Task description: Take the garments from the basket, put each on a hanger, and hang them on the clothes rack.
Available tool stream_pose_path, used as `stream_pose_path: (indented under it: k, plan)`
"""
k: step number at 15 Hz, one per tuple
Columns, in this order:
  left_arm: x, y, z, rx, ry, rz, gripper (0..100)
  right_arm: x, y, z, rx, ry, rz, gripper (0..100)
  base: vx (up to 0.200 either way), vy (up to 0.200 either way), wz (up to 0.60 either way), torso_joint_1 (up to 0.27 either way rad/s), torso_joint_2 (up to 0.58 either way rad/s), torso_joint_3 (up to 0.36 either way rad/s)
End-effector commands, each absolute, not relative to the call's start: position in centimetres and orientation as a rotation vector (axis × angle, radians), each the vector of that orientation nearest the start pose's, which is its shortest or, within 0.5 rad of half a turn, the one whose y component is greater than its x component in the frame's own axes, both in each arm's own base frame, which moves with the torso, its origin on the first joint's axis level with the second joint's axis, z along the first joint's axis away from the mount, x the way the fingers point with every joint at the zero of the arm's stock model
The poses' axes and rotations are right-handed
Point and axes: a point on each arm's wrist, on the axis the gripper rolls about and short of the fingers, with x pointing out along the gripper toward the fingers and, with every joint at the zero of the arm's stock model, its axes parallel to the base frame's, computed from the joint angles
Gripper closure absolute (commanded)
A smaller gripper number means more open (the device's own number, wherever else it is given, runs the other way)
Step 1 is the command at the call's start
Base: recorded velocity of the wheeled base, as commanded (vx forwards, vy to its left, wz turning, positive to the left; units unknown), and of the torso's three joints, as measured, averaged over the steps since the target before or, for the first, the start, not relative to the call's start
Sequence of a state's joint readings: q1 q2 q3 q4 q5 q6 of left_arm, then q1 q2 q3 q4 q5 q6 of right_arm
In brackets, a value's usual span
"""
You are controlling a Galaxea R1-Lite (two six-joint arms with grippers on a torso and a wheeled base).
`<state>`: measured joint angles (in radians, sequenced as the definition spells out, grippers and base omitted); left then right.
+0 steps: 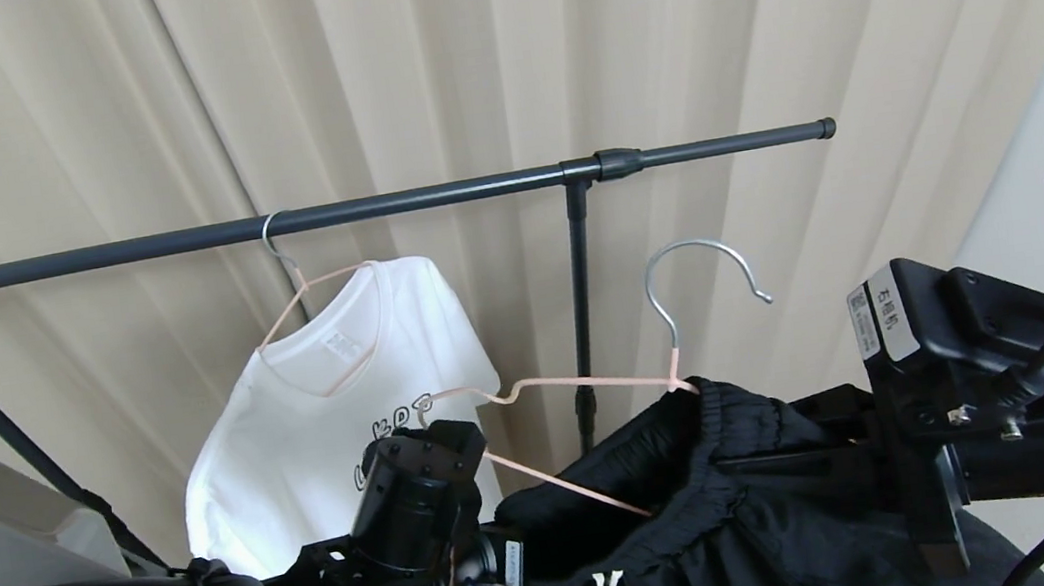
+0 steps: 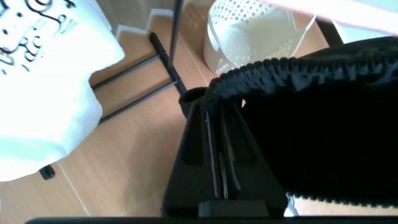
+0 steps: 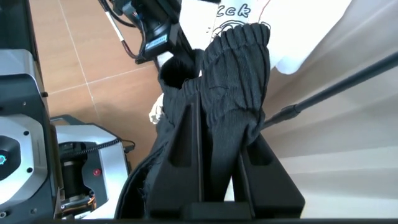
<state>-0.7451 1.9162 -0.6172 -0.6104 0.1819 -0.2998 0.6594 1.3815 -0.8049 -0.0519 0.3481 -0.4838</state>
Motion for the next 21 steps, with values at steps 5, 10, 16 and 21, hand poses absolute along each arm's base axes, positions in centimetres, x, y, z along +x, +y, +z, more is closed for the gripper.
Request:
stream_pose_path:
  k: [5, 10, 16, 21]
  plan:
    - [23.5, -18.7, 9.2, 0.047, 0.598, -0.387, 100, 15.5, 12.0, 20.0, -0.438, 0.309, 1.042, 100, 0.0, 0.0, 0.0, 0.0, 0.0, 0.0]
    - [24.7, -18.5, 10.1, 0.058, 0.557, -0.367, 100, 15.4, 11.8, 19.3, -0.431, 0.261, 1.029, 100, 0.0, 0.0, 0.0, 0.0, 0.0, 0.0]
    - [26.3, -17.4, 10.7, 0.056, 0.528, -0.321, 100, 15.0, 11.5, 18.7, -0.441, 0.276, 1.03, 100, 0.0, 0.0, 0.0, 0.0, 0.0, 0.0]
    - [27.4, -17.5, 11.5, 0.043, 0.492, -0.312, 100, 15.0, 11.5, 17.5, -0.531, 0.286, 1.053, 100, 0.0, 0.0, 0.0, 0.0, 0.0, 0.0]
